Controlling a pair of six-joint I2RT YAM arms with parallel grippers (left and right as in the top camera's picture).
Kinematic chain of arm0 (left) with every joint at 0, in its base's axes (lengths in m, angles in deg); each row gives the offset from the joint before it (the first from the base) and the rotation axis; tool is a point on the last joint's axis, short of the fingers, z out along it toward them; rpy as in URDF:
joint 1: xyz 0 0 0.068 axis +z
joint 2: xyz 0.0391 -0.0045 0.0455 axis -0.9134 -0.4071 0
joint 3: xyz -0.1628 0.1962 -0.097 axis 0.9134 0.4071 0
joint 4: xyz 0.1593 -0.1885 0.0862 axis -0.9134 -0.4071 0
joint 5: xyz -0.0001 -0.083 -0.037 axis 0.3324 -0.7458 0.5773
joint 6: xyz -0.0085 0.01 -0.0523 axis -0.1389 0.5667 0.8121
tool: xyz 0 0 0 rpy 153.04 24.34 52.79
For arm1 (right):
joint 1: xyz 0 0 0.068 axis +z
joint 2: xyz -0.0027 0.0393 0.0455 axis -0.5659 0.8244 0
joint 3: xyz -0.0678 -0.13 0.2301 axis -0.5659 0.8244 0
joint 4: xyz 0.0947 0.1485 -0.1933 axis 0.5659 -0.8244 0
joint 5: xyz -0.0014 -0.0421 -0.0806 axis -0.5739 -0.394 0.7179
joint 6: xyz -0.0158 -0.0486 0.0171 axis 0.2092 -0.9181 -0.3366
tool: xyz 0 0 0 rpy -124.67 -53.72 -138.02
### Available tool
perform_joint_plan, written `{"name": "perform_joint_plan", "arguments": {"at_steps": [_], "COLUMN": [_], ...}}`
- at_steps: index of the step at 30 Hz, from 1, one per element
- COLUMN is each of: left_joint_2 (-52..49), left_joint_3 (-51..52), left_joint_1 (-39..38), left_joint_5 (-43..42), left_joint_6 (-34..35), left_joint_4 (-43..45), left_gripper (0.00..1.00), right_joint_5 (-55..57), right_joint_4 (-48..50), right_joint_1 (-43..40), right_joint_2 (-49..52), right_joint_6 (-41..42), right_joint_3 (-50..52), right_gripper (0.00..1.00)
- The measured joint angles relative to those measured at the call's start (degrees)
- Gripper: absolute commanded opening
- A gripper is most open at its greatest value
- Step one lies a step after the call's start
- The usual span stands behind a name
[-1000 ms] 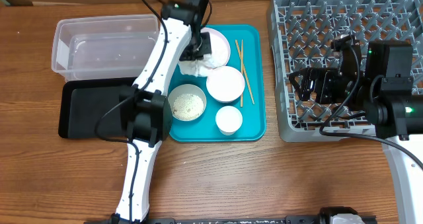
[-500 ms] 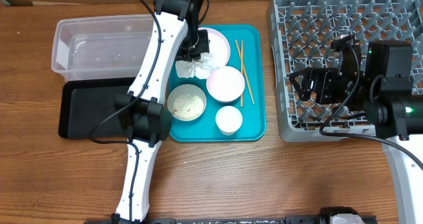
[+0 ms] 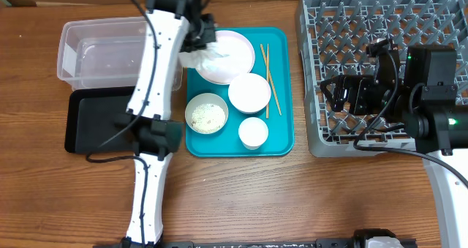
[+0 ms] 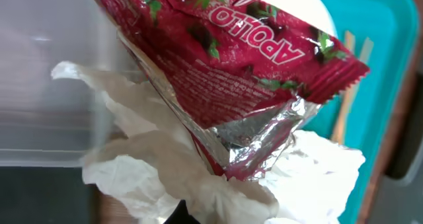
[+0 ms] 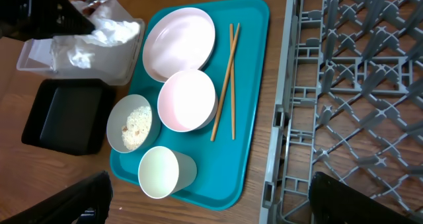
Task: Sort waste into correct bins and load items into the dishwasher
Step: 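Carry the wrapper and tissue with the left gripper into the clear bin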
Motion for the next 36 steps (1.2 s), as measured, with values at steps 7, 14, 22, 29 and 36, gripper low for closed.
{"name": "perform_joint_plan", "arguments": {"at_steps": [7,14,22,29,36], "left_joint_2": [0.00,0.00,0.00,0.00,1.11], "left_joint_3": [0.00,1.55,10.88,9.11,-4.09], "left_joint_1": [10.03,17.77,18.95,18.95,18.82], "left_joint_5": [4.15,10.43,11.45,8.76,-0.68], "left_joint_6": [4.33,9.09,10.60,6.80,-1.42], "left_joint_4": [0.24,4.39,9.51,7.87,0.22], "left_gripper": [0.04,0.06,0.79,0.77,0.73], "right_joint_5": [-0.02,-0.02,-0.02,-0.07,-0.26], "right_joint_4": [0.02,0.04,0.02,0.02,0.02], "right_joint_1": [0.00,0.00,0.02,0.00,0.00], "right_joint_2": [0.00,0.48,1.18,1.20,1.20], "right_joint_6": [-0.02,0.00,-0.02,0.00,0.02], "right_joint_3": [0.00,0.00,0.00,0.00,0.00], "right_gripper": [0.96,0.95,0.95,0.96,1.00]}}
